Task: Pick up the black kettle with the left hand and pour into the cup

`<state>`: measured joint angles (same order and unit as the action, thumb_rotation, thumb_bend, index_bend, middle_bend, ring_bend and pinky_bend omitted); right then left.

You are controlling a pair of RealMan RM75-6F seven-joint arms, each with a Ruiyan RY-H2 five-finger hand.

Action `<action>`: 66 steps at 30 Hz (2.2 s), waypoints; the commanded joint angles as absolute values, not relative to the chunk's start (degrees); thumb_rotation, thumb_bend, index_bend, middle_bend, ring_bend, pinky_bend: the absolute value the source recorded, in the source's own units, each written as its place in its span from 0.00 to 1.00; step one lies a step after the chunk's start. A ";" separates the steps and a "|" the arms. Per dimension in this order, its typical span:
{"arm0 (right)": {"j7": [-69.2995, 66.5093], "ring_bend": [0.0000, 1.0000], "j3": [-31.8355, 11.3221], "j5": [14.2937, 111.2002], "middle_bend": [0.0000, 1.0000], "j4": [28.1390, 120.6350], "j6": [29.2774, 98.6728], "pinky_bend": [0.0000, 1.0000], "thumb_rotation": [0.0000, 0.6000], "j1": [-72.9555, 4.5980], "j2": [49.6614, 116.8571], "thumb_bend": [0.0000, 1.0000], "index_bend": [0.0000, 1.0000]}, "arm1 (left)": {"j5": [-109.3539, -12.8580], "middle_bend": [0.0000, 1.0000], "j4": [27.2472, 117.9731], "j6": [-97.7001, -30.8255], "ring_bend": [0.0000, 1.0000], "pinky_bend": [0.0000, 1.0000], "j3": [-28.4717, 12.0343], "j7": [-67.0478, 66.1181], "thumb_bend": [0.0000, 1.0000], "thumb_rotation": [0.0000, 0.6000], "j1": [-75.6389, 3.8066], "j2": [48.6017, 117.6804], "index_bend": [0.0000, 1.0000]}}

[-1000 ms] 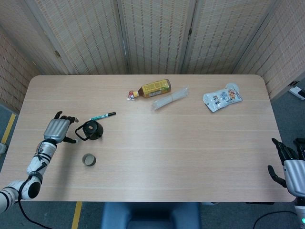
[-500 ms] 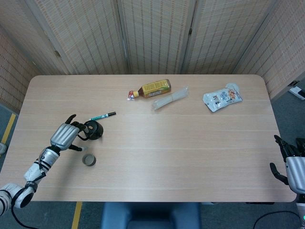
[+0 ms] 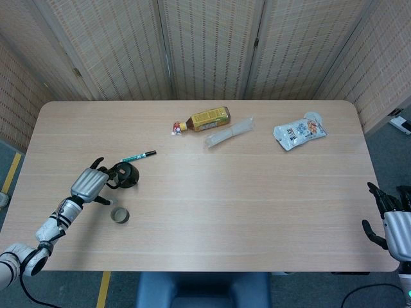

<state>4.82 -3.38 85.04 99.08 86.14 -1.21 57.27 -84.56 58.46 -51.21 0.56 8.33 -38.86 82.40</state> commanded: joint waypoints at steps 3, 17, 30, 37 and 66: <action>4.57 0.26 -3.39 85.12 0.24 99.01 86.09 0.07 1.00 -1.31 57.23 0.39 0.06 | -84.41 0.43 58.16 -50.97 0.33 0.00 0.60 8.60 0.20 0.77 -38.66 82.68 0.42; 3.54 0.27 -3.19 85.39 0.24 98.37 86.47 0.07 1.00 -1.07 57.47 0.39 0.06 | -85.27 0.46 58.78 -51.31 0.35 0.00 0.97 8.17 0.20 0.78 -38.41 83.14 0.45; 2.59 0.27 -3.18 85.38 0.24 97.64 86.32 0.07 1.00 -1.13 57.81 0.39 0.06 | -84.49 0.51 58.68 -50.01 0.40 0.00 0.94 7.76 0.20 0.78 -38.27 83.69 0.50; 2.08 0.27 -3.11 85.27 0.24 97.32 86.38 0.07 1.00 -0.98 58.16 0.39 0.06 | -84.09 0.53 58.65 -49.16 0.42 0.00 1.09 7.64 0.20 0.78 -38.11 83.85 0.52; 2.09 0.26 -3.25 84.94 0.24 97.24 86.58 0.07 1.00 -0.81 58.44 0.39 0.06 | -81.73 0.54 60.13 -46.29 0.43 0.00 0.32 9.96 0.05 0.61 -37.78 83.75 0.54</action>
